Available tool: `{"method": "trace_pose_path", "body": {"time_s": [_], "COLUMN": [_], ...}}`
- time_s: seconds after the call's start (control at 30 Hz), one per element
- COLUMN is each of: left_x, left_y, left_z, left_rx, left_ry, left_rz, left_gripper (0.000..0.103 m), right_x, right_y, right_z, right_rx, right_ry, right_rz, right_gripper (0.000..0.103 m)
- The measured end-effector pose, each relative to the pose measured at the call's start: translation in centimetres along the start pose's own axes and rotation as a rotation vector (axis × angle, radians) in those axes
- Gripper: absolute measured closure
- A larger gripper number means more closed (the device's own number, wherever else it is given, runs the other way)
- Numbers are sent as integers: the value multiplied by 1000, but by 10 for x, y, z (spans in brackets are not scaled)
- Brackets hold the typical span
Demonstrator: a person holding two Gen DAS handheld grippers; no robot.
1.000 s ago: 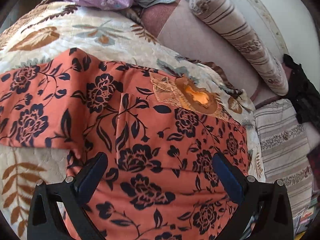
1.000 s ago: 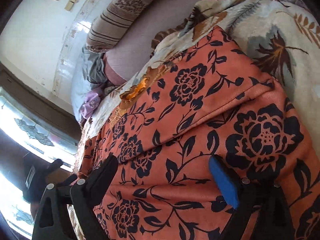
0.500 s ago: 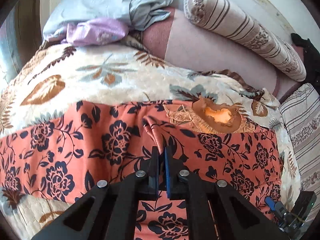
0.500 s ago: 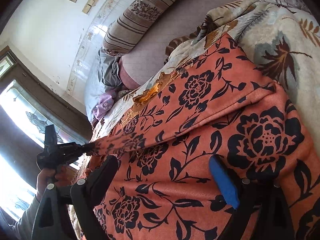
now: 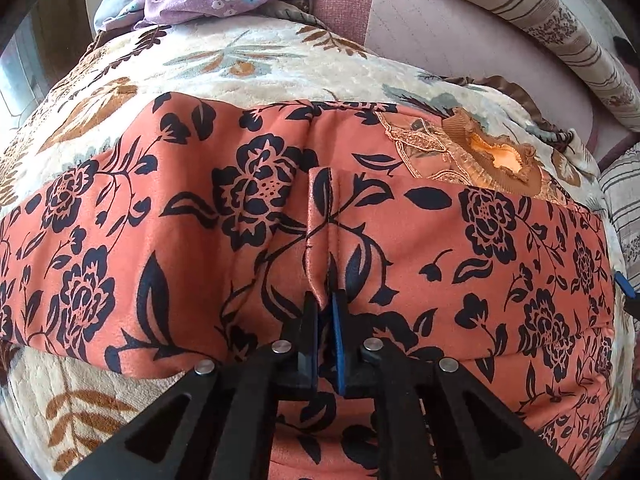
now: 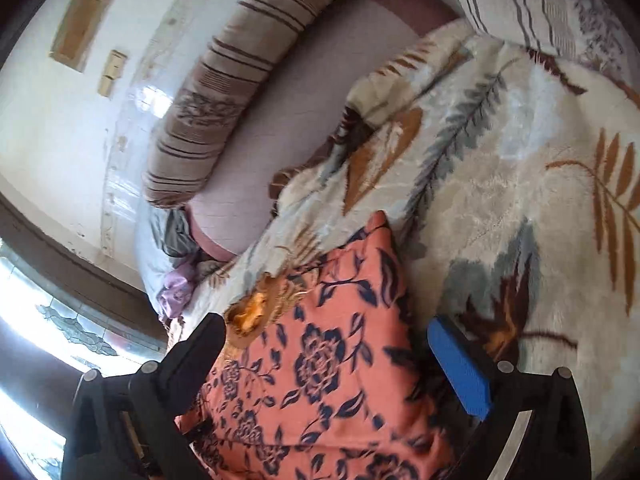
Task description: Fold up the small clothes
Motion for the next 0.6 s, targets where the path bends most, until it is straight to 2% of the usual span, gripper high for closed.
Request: {"method": "trace_pose_path", "body": {"time_s": [0.03, 0.1, 0.13, 0.17, 0.2, 0.27, 0.3, 0.33, 0.37, 0.4, 0.43, 0.5, 0.53, 0.57, 0.6], "left_x": [0, 0, 0, 0, 0, -1, -2, -2, -3, -3, -3, -2, -2, -3, -3], "left_y": [-5, 11, 10, 9, 9, 8, 7, 6, 6, 5, 5, 6, 6, 6, 6], "left_z": [0, 2, 2, 2, 1, 0, 0, -1, -2, -1, -1, -1, -1, -1, 0], "left_rx": [-1, 1, 1, 1, 3, 6, 9, 13, 15, 14, 11, 5, 3, 2, 1], "left_ry": [1, 5, 6, 7, 13, 24, 30, 36, 38, 35, 31, 29, 31, 33, 33], "left_rz": [0, 0, 0, -1, -6, -19, -26, -31, -34, -32, -30, -26, -28, -31, -33], "left_gripper": [94, 94, 94, 94, 94, 94, 94, 94, 94, 94, 94, 94, 94, 94, 94], "right_x": [5, 10, 12, 14, 17, 26, 28, 26, 24, 23, 22, 19, 16, 12, 8], "right_y": [13, 30, 37, 42, 43, 36, 39, 47, 52, 47, 39, 21, 12, 4, -4], "right_z": [-7, -12, -9, -3, 4, 11, 1, -11, -16, -15, -12, -6, -2, 2, 5], "right_rx": [-14, -15, 8, 9, -37, -135, -221, -282, -281, -265, -241, -176, -150, -130, -121], "right_ry": [6, 12, 1, -24, -66, -135, -127, -110, -113, -121, -108, -82, -77, -77, -82], "right_rz": [38, 69, 88, 116, 116, 55, 58, 97, 115, 91, 68, 29, 12, -4, -21], "right_gripper": [3, 13, 34, 76, 88, 90, 90, 89, 91, 91, 85, 81, 52, 7, 0]}}
Point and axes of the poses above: each gripper's, at about its wrist camera, not at the fingertips, and y roughly the way its jaws point, z to its left, x to its top, the point moved 4 cm from there along y, roughly the way its jaws point, and after that the axes turned 9 degrees about -y, right-handed, at the moved point
